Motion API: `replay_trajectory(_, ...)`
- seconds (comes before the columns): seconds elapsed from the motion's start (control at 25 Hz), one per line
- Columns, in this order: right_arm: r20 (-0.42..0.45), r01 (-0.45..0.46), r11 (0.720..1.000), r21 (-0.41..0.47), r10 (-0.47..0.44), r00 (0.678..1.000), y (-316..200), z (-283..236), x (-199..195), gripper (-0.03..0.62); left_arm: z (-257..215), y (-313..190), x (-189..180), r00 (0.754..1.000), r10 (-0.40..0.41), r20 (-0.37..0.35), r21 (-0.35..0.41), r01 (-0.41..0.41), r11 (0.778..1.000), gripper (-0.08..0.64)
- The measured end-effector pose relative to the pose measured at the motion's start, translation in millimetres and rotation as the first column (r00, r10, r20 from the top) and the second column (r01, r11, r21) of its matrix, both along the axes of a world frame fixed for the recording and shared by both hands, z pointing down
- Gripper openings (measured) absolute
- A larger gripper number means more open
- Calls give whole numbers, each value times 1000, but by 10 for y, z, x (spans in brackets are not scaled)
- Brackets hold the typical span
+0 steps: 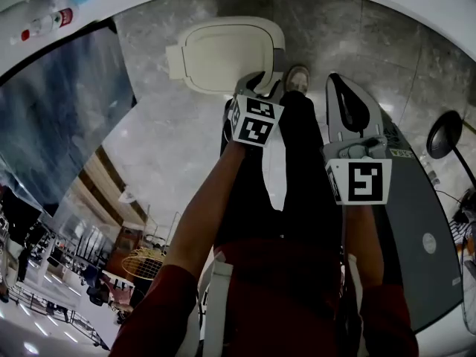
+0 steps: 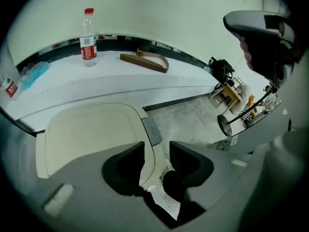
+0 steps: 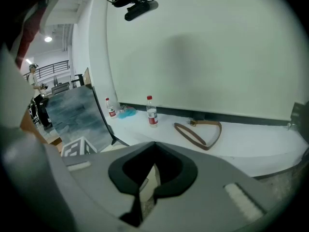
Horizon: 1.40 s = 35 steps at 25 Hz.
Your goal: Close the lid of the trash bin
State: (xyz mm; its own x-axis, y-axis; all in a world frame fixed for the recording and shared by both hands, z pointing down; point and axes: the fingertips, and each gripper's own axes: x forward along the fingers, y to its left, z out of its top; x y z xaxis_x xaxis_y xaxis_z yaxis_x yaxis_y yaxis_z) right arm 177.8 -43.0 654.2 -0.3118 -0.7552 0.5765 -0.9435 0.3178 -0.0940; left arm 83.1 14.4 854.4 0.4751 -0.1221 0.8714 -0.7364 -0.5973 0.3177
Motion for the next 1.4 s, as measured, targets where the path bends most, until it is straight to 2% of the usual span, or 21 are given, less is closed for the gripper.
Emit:
replay_trajectory(0.2,-19,17,999,49,-16,1000,-123,-456,-29,0,-505,-83,-63,1000,-16,-19,42,17,999,167)
replay_trajectory(0.4,-36,29,995,97,-26,999,-206,-944,-76,0,-1165,-359,-158,996,-69,-58,132,77,988,167)
replay_trajectory(0.56,-25,21,991,134,-18,1000,-223,-1339,-97,0,-1848,-628,-285,989,-121,-89,221,138,965,167)
replay_trajectory(0.72,-40,37,983,182,-30,999,-289,-1792,-138,0,-2544,-875,-391,979,-147,-139,328,185,927,167)
replay_trajectory(0.88,-60,55,968,245,-41,997,-375,-2254,-193,0,-3261,-1068,-540,964,-179,-198,433,250,866,167)
replay_trajectory(1.0,-74,70,948,309,-49,996,-448,-2605,-250,0,-3755,-1181,-651,954,-187,-234,515,285,808,167)
replay_trajectory(1.12,-107,95,925,368,-60,992,-561,-2937,-334,0,-4193,-1316,-773,945,-191,-264,588,315,745,166)
replay_trajectory(1.24,-84,84,896,435,-53,995,-658,-3331,-432,0,-4603,-1421,-891,935,-200,-293,645,348,680,166)
replay_trajectory(1.4,-80,79,866,495,-45,996,-721,-3722,-492,0,-5150,-1555,-1023,934,-180,-308,742,354,570,166)
